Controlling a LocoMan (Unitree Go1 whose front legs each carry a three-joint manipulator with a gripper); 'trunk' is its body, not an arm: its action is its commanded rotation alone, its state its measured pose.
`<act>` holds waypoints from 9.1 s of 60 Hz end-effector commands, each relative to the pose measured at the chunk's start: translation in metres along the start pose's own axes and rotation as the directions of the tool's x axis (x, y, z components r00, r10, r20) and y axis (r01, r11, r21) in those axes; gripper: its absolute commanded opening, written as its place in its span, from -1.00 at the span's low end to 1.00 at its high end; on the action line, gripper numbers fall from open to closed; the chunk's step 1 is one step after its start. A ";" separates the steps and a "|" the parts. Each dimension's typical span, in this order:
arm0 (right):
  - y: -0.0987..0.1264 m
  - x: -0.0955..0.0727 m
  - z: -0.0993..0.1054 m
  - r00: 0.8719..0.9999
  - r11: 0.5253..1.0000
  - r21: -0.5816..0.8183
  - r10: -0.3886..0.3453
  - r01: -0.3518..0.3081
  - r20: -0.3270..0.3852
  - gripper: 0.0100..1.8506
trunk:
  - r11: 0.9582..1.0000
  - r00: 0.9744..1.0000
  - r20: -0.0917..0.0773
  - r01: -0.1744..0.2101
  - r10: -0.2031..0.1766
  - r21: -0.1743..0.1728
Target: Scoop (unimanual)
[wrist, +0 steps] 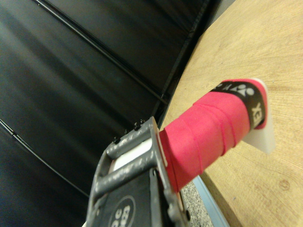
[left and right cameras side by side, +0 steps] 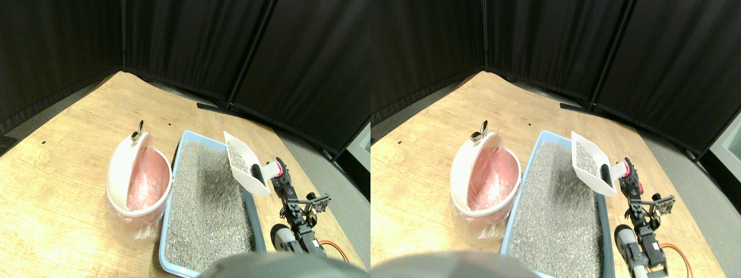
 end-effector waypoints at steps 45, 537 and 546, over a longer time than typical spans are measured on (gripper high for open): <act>0.022 -0.011 0.001 0.996 0.988 0.128 0.083 -0.086 0.034 -0.95 | 1.000 0.999 0.041 0.001 -0.001 0.002; -0.020 -0.032 0.030 0.958 0.829 -0.527 0.035 -0.186 -0.283 -0.95 | 0.999 0.999 -0.029 0.020 -0.020 0.028; -0.029 -0.044 0.036 0.960 0.802 -0.566 0.033 -0.193 -0.279 -0.95 | 0.998 0.998 -0.036 0.049 -0.047 0.049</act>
